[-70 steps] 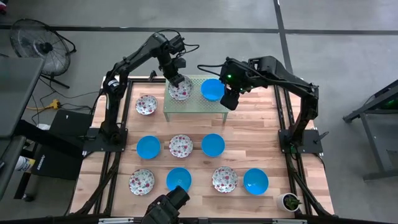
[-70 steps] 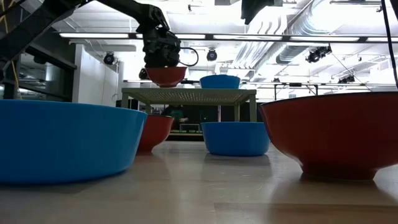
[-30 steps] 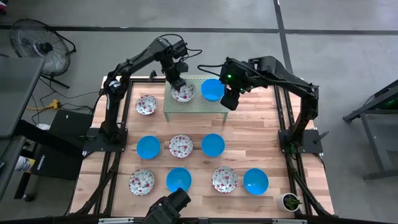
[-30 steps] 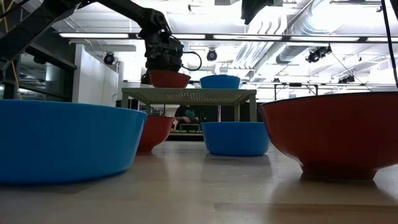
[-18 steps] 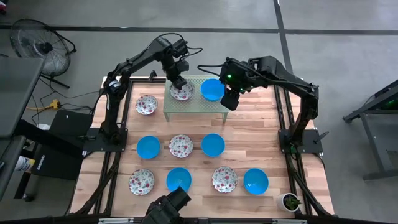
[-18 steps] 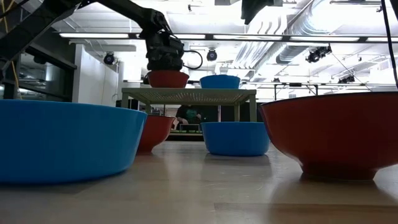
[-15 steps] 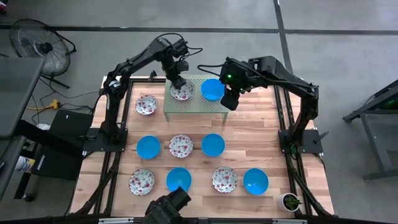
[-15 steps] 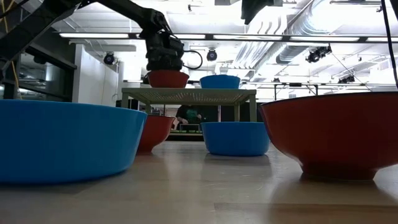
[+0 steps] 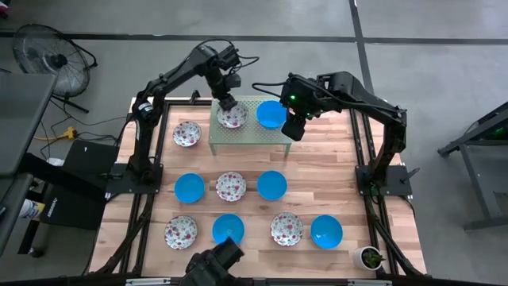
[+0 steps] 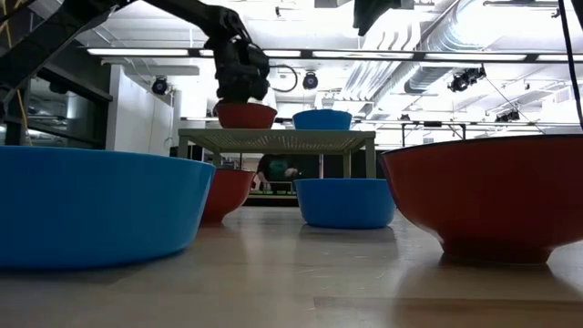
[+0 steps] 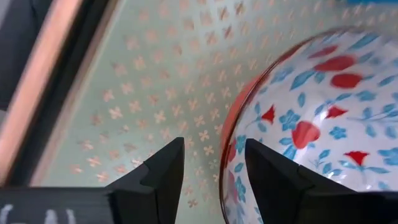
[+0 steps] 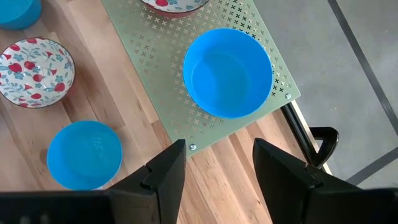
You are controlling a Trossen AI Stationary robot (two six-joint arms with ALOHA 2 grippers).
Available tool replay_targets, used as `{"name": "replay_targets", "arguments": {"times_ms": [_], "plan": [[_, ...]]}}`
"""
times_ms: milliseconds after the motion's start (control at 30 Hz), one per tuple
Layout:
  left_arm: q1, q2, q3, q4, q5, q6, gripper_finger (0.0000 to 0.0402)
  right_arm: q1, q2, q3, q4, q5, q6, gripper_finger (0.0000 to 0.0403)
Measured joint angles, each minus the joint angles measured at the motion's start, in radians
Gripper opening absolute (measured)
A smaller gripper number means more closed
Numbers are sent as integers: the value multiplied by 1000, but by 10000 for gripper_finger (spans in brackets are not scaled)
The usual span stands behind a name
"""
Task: Pick & Place Mini bowls
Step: Put the white and red bowl on the shelf, then stack the white and red bowl on top of the other white and red bowl on the shelf
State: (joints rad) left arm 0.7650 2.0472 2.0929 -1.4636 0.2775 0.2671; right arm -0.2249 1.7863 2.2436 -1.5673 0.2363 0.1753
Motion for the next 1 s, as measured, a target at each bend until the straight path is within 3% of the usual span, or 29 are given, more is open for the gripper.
{"name": "replay_targets", "arguments": {"times_ms": [433,667,1000], "plan": [[0,0,154,-112,-52,64,166,0,0,0,-3,0,2,174],[0,-27,156,-108,-70,122,166,-7,-22,0,-4,54,-4,174],[1,-93,155,-108,-115,225,166,-66,-106,0,-4,52,9,174]]}}
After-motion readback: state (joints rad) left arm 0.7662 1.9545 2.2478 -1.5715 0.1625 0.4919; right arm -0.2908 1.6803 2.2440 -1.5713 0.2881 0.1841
